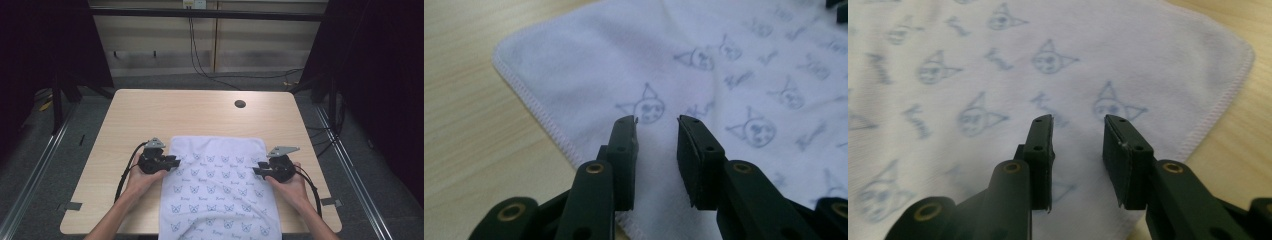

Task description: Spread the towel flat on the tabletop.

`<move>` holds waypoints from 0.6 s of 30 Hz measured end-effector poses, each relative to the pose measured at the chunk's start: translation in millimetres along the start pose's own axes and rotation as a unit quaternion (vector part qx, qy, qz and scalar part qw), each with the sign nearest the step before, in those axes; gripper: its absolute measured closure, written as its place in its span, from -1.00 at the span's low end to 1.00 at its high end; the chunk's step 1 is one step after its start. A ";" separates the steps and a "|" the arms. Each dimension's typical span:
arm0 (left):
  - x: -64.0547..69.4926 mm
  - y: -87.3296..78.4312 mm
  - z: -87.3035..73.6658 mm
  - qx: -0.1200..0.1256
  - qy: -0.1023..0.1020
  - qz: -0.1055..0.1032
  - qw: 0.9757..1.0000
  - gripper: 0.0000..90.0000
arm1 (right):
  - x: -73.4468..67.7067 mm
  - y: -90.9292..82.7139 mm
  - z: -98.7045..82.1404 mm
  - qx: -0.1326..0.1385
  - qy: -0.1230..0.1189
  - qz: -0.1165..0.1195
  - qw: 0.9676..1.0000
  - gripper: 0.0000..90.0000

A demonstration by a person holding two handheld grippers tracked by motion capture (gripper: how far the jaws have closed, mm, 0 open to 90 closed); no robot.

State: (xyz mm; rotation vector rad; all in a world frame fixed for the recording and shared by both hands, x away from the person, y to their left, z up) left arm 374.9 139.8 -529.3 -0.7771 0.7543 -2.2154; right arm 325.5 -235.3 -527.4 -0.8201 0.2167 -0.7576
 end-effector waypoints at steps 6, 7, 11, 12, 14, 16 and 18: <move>-12.6 2.8 3.8 0.031 0.012 0.038 0.999 0.41 | 15.1 17.6 9.7 0.013 0.010 -0.020 1.000 0.33; -16.0 3.6 4.9 0.039 0.008 0.039 0.998 0.44 | 17.8 20.7 12.1 0.014 0.007 -0.022 1.000 0.34; -27.1 3.1 7.2 0.049 0.002 0.045 0.998 0.77 | 26.1 29.5 18.2 0.024 0.017 -0.026 0.999 0.60; -30.3 4.1 9.5 0.054 -0.004 0.053 0.997 0.85 | 28.1 30.8 19.1 0.026 0.018 -0.028 0.999 0.63; -37.3 8.2 16.1 0.058 -0.039 0.048 0.996 0.90 | 31.2 33.4 20.6 0.030 0.030 -0.025 0.999 0.70; -40.1 12.9 21.7 0.058 -0.046 0.040 0.996 0.88 | 33.6 35.2 21.5 0.033 0.039 -0.023 0.998 0.70; -41.9 14.6 24.7 0.059 -0.049 0.046 0.996 0.81 | 35.8 35.7 22.1 0.036 0.043 -0.014 0.998 0.53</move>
Point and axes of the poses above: each handheld gripper's, and its own axes: y roughly forward along the jaws, z roughly out of its top, x roughly to its right, the point moved 4 cm from there along y, roughly forward along the jaws, and after that the axes turned 13 degrees about -y, right-handed, at the moved point
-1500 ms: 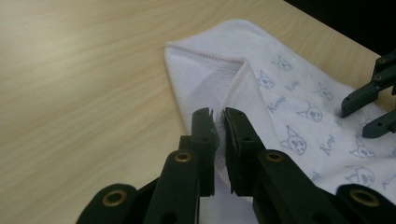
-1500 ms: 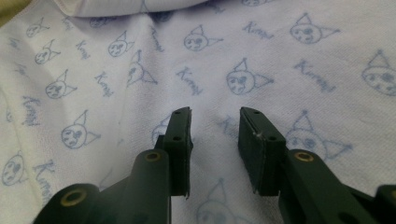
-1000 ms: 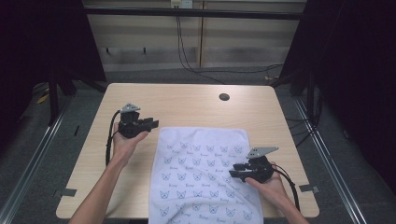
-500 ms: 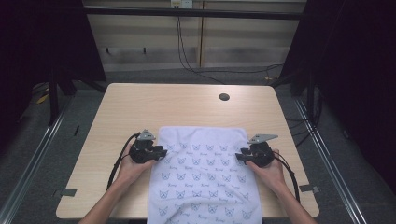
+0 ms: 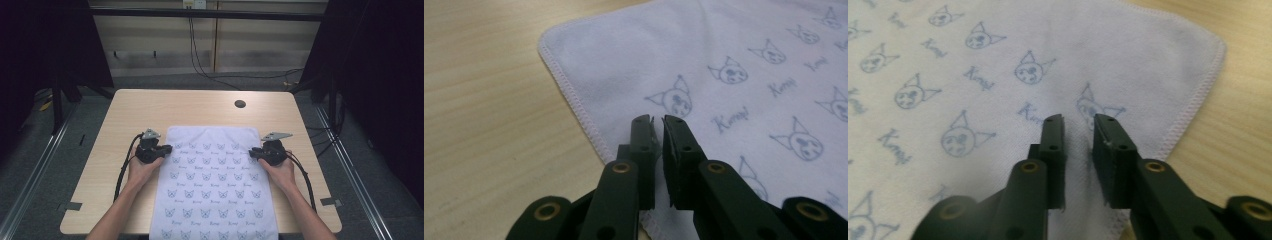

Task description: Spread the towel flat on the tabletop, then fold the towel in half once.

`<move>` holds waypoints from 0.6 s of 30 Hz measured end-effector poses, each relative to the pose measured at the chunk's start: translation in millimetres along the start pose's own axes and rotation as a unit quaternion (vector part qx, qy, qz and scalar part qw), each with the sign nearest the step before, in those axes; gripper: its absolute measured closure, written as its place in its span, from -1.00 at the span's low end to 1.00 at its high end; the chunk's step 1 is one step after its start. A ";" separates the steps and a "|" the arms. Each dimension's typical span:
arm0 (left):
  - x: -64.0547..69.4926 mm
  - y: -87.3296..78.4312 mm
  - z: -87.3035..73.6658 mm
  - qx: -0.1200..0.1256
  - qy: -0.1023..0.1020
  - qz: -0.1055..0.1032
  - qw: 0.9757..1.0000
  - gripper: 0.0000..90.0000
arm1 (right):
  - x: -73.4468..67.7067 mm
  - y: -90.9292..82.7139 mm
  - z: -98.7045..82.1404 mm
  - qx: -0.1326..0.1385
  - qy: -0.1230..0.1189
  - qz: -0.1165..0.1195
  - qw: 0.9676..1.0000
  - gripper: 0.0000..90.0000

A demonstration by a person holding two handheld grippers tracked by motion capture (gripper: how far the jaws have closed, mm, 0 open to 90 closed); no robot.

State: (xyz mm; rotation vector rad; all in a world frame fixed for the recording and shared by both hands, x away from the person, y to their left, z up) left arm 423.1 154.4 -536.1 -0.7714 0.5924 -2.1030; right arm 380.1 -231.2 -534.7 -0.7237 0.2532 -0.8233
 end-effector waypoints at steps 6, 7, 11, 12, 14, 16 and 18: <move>2.4 -2.5 -2.0 -0.009 0.003 -0.020 1.000 0.60 | -0.3 -0.4 0.2 0.006 -0.004 0.027 1.000 0.47; 3.1 -2.3 -1.4 -0.012 0.016 -0.008 1.000 0.66 | -0.4 0.0 0.5 0.004 -0.006 0.023 1.000 0.47; 1.1 -3.6 -2.1 -0.018 0.026 -0.008 0.999 0.96 | -0.9 1.8 2.2 -0.003 -0.021 0.008 1.000 0.60; 2.1 -3.8 -2.2 -0.018 0.027 -0.004 0.999 0.97 | -0.9 1.7 2.8 -0.009 -0.020 0.004 1.000 0.67; 4.7 -4.7 -3.0 -0.022 0.035 -0.001 0.999 0.99 | 0.3 2.0 2.6 -0.010 -0.019 0.000 1.000 0.87; 5.6 -7.0 -5.2 -0.025 0.037 -0.005 0.999 0.99 | -0.9 1.9 3.6 -0.016 -0.015 0.006 1.000 0.94; 5.9 -10.0 -8.6 -0.021 0.039 -0.007 0.999 0.99 | -4.1 1.7 4.0 -0.018 -0.025 0.002 1.000 0.96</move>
Point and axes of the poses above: each handheld gripper's, and its own axes: y roughly forward along the jaws, z roughly out of its top, x roughly to its right, the point moved 4 cm from there along y, roughly forward along the jaws, and after that the axes turned 13 degrees about -y, right-handed, at the moved point
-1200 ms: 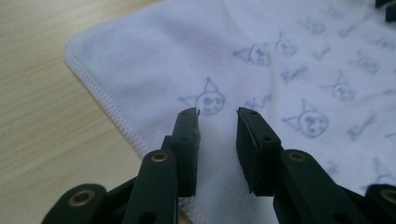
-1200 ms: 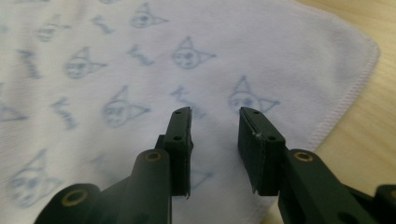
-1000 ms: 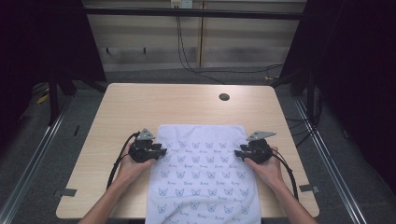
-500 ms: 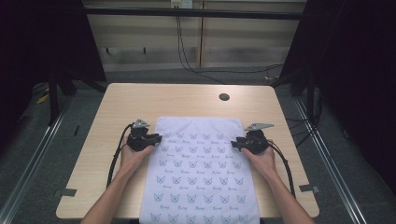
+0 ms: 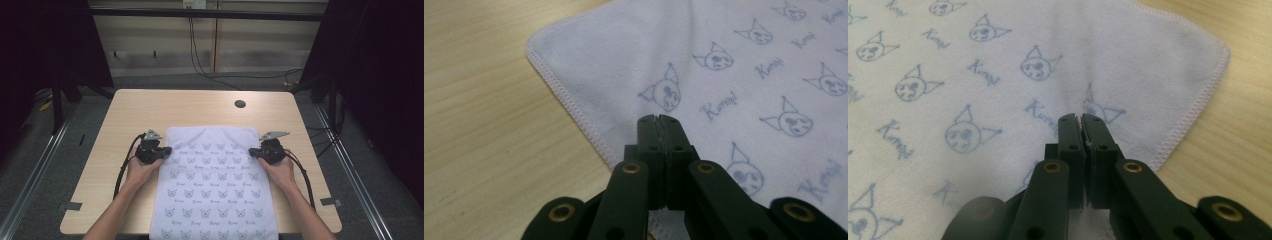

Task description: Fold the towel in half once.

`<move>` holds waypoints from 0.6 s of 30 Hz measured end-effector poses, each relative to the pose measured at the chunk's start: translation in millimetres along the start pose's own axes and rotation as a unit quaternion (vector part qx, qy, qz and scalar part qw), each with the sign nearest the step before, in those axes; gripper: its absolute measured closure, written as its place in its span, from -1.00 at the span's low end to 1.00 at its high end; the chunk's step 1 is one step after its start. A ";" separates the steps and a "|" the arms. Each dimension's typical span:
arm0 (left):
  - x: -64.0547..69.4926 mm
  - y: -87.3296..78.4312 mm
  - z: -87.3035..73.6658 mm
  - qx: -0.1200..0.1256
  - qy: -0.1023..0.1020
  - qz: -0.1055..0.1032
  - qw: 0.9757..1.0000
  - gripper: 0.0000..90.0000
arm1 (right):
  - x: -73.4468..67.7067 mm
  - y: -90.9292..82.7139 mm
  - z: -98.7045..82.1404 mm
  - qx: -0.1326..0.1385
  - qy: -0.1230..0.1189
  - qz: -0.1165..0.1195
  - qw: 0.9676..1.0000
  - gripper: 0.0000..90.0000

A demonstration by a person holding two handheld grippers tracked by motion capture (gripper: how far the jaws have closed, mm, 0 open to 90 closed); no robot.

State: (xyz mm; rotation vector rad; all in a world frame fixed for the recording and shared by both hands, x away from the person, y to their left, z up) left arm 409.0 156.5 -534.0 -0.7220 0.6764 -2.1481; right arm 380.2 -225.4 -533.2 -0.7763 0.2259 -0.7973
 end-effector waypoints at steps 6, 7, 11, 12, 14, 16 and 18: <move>8.2 -13.9 -14.2 -0.016 0.013 -0.019 1.000 0.98 | -9.7 -12.4 -8.8 -0.004 0.012 0.043 0.999 0.96; 10.0 -17.4 -18.0 -0.020 0.016 -0.028 0.999 0.98 | -13.1 -14.9 -10.0 -0.005 0.008 0.049 0.999 0.96; 15.6 -31.2 -32.5 -0.026 0.006 -0.047 0.999 0.98 | -29.2 -26.9 -18.2 -0.009 0.005 0.065 0.998 0.96; 17.6 -35.1 -36.4 -0.030 0.012 -0.049 0.998 0.98 | -32.5 -29.6 -20.5 -0.006 0.006 0.070 0.998 0.96; 22.6 -42.9 -45.3 -0.036 0.009 -0.060 0.998 0.98 | -39.2 -34.8 -24.7 -0.003 0.010 0.077 0.997 0.96; 27.6 -49.8 -52.3 -0.044 0.012 -0.069 0.997 0.98 | -47.0 -40.3 -29.6 0.000 0.002 0.082 0.997 0.96; 32.6 -55.0 -58.4 -0.049 0.014 -0.073 0.996 0.98 | -54.7 -45.9 -33.1 -0.001 -0.007 0.089 0.996 0.96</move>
Point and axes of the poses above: each handheld gripper's, and its own axes: y roughly forward along the jaws, z roughly out of its top, x roughly to its right, the point moved 4 cm from there along y, roughly forward along the jaws, and after that the axes turned 13 degrees about -y, right-handed, at the moved point
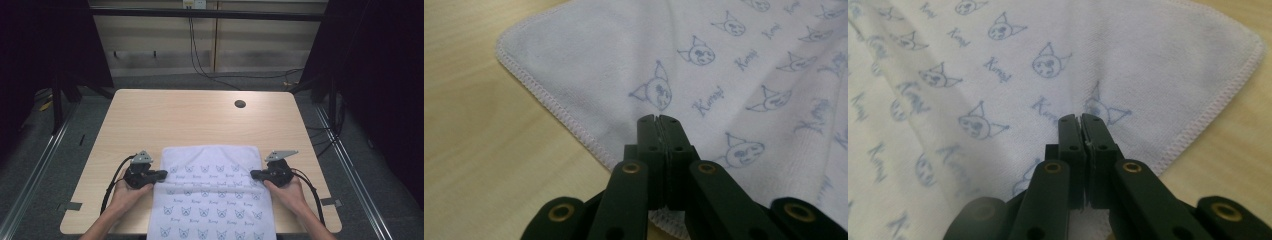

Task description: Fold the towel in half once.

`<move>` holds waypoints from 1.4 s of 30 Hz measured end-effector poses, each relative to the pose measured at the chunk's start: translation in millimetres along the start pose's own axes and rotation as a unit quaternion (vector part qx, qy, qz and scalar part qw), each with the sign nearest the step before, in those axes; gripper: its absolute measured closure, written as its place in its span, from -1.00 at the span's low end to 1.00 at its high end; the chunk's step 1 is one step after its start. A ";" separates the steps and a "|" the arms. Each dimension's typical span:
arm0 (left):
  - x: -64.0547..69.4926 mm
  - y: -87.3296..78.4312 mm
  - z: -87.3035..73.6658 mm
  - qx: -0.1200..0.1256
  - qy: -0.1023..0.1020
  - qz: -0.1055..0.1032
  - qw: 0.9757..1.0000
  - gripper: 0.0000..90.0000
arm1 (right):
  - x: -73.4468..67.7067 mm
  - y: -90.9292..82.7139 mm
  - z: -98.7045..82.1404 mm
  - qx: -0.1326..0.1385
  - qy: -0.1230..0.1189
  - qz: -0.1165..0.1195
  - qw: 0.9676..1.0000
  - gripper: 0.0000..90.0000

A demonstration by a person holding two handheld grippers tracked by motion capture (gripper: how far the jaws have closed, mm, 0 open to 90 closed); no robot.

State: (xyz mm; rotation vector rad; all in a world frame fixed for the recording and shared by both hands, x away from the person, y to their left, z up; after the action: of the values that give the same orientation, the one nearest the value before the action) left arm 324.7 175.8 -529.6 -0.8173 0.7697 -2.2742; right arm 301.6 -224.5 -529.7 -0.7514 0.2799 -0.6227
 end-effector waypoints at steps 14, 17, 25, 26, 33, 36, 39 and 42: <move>22.0 -25.9 -17.6 -0.001 0.004 -0.035 0.999 0.78 | -18.0 -30.3 -4.1 0.026 -0.015 0.006 1.000 0.76; 18.5 -25.2 -6.3 0.016 -0.007 -0.038 0.999 0.77 | 9.8 -34.0 5.6 0.034 -0.015 -0.037 0.999 0.69; -9.4 -14.2 15.8 0.031 -0.031 0.002 0.999 0.60 | 51.6 9.3 18.9 0.010 0.001 -0.053 0.999 0.37; -9.4 -14.2 15.8 0.031 -0.031 0.002 0.999 0.58 | 53.1 13.5 20.1 0.004 -0.001 -0.058 0.998 0.35; -30.4 -11.0 31.9 0.037 -0.042 0.030 0.998 0.40 | 48.3 19.3 19.6 -0.015 -0.006 -0.069 0.997 0.31; -33.1 -9.4 33.9 0.040 -0.051 0.031 0.997 0.33 | 44.9 18.4 18.0 -0.007 -0.018 -0.060 0.998 0.66; -34.1 2.1 33.7 0.015 -0.047 0.061 0.997 0.28 | 41.5 18.9 18.1 -0.002 -0.018 -0.046 0.999 0.91; -32.5 10.6 32.8 0.008 -0.040 0.047 0.998 0.25 | 42.2 18.7 17.7 0.000 -0.008 -0.042 0.999 0.93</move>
State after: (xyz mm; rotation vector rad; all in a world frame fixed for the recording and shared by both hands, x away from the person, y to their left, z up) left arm 371.8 181.1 -527.3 -0.8412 0.7362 -2.1489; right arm 350.7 -230.3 -531.3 -0.7700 0.2337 -0.6946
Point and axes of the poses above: each handheld gripper's, and its own axes: y roughly forward along the jaws, z roughly out of its top, x roughly to its right, the point moved 4 cm from there along y, roughly forward along the jaws, and after that the axes turned 13 degrees about -y, right-handed, at the moved point
